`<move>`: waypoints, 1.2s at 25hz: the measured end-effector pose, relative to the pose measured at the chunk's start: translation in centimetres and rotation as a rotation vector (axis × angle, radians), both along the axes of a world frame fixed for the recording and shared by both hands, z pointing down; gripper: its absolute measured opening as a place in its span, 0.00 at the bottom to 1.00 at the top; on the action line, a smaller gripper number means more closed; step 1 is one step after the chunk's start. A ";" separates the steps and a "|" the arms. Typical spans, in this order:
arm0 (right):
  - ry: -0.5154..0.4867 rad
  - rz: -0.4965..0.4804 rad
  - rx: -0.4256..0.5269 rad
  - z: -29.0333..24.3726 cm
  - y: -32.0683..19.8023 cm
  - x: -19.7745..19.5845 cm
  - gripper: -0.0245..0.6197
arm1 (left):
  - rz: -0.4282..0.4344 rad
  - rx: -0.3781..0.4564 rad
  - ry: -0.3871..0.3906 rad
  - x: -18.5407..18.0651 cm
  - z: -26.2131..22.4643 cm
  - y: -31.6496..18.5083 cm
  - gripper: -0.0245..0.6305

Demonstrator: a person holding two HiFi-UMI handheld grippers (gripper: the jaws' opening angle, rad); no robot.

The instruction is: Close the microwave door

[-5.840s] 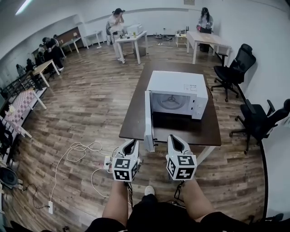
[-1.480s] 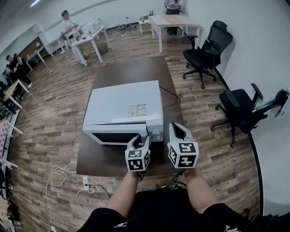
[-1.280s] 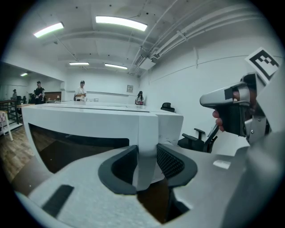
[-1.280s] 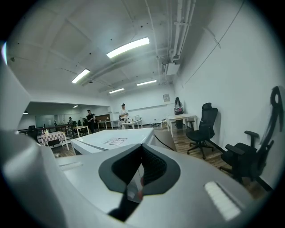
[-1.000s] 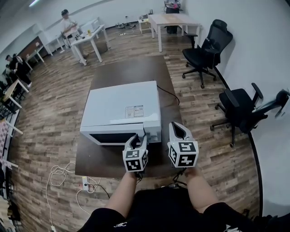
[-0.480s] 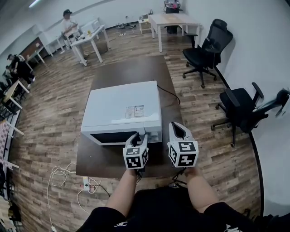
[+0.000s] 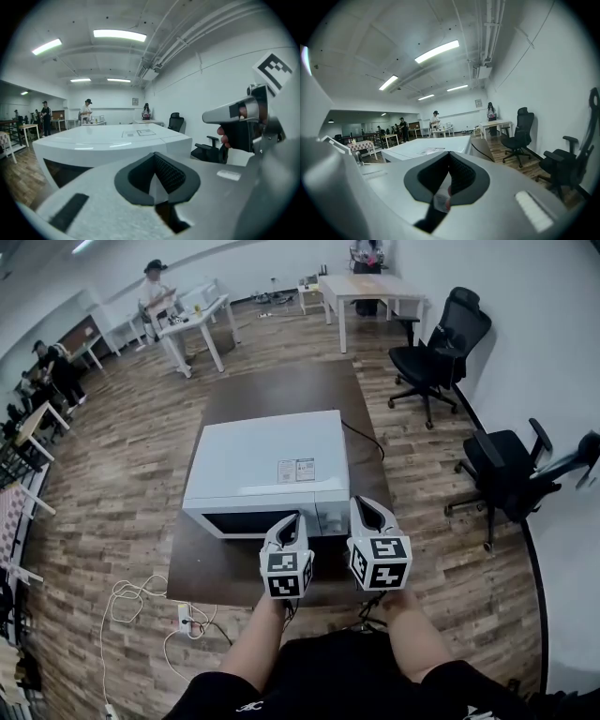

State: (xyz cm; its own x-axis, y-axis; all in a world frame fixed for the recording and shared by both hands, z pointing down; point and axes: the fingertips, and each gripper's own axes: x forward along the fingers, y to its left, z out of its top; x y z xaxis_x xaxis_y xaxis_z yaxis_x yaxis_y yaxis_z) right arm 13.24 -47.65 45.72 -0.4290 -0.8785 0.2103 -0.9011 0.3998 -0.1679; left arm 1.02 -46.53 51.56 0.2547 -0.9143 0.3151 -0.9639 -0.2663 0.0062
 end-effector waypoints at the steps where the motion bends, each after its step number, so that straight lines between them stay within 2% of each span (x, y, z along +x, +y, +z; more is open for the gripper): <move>1: 0.000 -0.008 0.001 -0.1 0.2 -0.6 0.05 | -0.008 0.015 -0.011 -0.4 -0.7 0.2 0.05; 4: -0.009 -0.035 0.008 -0.4 0.9 -2.6 0.05 | -0.026 0.034 -0.017 -1.9 -2.1 1.1 0.05; 9: -0.064 -0.055 0.012 -1.3 2.3 -5.5 0.05 | -0.058 0.033 0.050 -5.1 -3.9 3.1 0.05; 13: -0.034 -0.073 0.016 -1.1 3.4 -7.8 0.05 | -0.092 0.047 0.084 -7.8 -5.4 4.6 0.05; 17: 0.010 -0.084 0.007 -0.8 3.8 -9.6 0.05 | -0.118 0.052 0.068 -9.9 -6.1 5.9 0.05; 30: 0.013 -0.123 0.018 -1.4 4.4 -12.8 0.05 | -0.164 0.050 0.055 -13.8 -6.4 6.5 0.05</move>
State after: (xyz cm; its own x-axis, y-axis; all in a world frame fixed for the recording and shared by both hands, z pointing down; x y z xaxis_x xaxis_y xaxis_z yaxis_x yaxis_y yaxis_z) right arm 0.41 -43.28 44.28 -0.5313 -0.8230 0.2012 -0.8470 0.5104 -0.1488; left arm -12.78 -40.00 45.14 0.1160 -0.9590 0.2584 -0.9930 -0.1064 0.0506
